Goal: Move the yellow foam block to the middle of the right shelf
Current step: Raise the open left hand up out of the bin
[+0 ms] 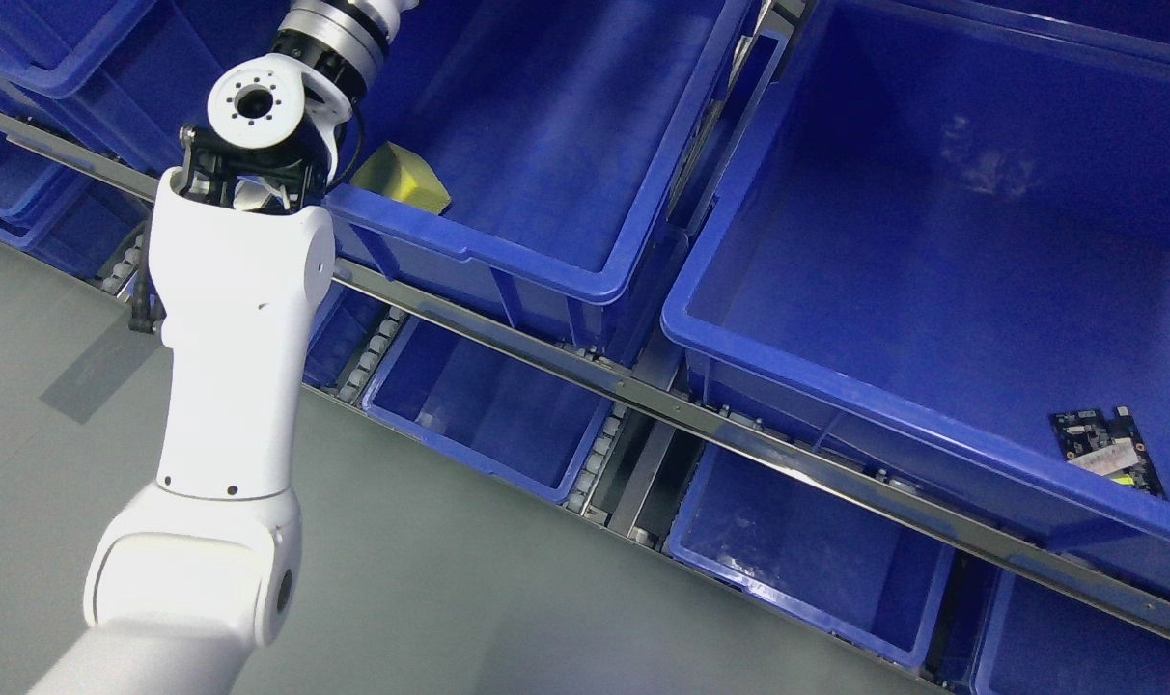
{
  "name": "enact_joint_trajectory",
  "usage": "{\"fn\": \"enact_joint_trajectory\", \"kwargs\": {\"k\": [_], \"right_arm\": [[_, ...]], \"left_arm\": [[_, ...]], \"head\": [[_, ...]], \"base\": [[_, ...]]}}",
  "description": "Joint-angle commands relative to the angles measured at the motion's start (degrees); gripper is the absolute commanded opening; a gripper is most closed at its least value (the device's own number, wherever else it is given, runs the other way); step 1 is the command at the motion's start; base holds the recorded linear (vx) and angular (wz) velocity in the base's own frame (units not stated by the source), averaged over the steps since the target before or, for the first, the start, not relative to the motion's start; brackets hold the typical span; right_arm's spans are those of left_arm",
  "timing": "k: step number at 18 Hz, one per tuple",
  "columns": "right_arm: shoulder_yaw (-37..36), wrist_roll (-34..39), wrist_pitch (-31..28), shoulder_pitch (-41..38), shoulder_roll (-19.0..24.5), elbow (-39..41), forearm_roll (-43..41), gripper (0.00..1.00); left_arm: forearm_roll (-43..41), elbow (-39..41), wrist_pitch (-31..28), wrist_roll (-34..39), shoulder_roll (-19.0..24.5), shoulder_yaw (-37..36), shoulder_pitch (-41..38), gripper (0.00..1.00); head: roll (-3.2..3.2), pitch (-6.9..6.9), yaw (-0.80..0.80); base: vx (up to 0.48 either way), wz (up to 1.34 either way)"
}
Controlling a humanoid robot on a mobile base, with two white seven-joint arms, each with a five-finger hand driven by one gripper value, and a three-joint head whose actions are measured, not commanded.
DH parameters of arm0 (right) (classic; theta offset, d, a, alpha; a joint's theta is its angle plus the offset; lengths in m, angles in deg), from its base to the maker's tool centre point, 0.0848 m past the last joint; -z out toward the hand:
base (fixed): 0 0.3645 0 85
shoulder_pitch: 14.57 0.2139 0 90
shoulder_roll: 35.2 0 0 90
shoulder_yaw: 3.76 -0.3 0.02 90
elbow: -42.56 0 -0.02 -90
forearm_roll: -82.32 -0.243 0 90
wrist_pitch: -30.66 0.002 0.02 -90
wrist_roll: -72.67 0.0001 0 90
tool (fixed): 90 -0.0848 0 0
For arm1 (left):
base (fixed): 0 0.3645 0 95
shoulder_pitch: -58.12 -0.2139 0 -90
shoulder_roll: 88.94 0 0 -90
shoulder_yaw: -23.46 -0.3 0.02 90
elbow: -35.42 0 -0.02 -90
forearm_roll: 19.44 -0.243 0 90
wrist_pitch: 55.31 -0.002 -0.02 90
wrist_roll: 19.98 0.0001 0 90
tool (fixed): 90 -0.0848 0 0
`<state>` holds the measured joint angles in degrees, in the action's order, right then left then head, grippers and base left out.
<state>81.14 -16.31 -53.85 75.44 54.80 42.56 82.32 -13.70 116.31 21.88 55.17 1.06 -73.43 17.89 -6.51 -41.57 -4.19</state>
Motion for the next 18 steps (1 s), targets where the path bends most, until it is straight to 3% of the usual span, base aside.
{"fn": "enact_joint_trajectory", "kwargs": {"k": [1,4,7,18], "right_arm": [[0.0,0.04,0.04,0.17,-1.0,1.0,0.0,1.0],[0.0,0.04,0.04,0.17,-1.0,1.0,0.0,1.0],[0.0,0.04,0.04,0.09,-1.0,1.0,0.0,1.0],[0.0,0.04,0.04,0.09,-1.0,1.0,0.0,1.0]], "left_arm": [[3.13,16.92,6.64,-0.53,1.0,6.99,-15.19,1.0],[3.14,17.72,13.94,-1.5,1.0,4.79,-24.07,1.0],[3.14,17.72,17.64,-1.68,1.0,4.08,-26.38,1.0],[3.14,17.72,15.55,-0.27,1.0,4.26,-25.86,1.0]], "head": [[0.0,0.0,0.0],[0.0,0.0,0.0],[0.0,0.0,0.0],[0.0,0.0,0.0]], "base": [[0.0,0.0],[0.0,0.0],[0.0,0.0],[0.0,0.0]]}}
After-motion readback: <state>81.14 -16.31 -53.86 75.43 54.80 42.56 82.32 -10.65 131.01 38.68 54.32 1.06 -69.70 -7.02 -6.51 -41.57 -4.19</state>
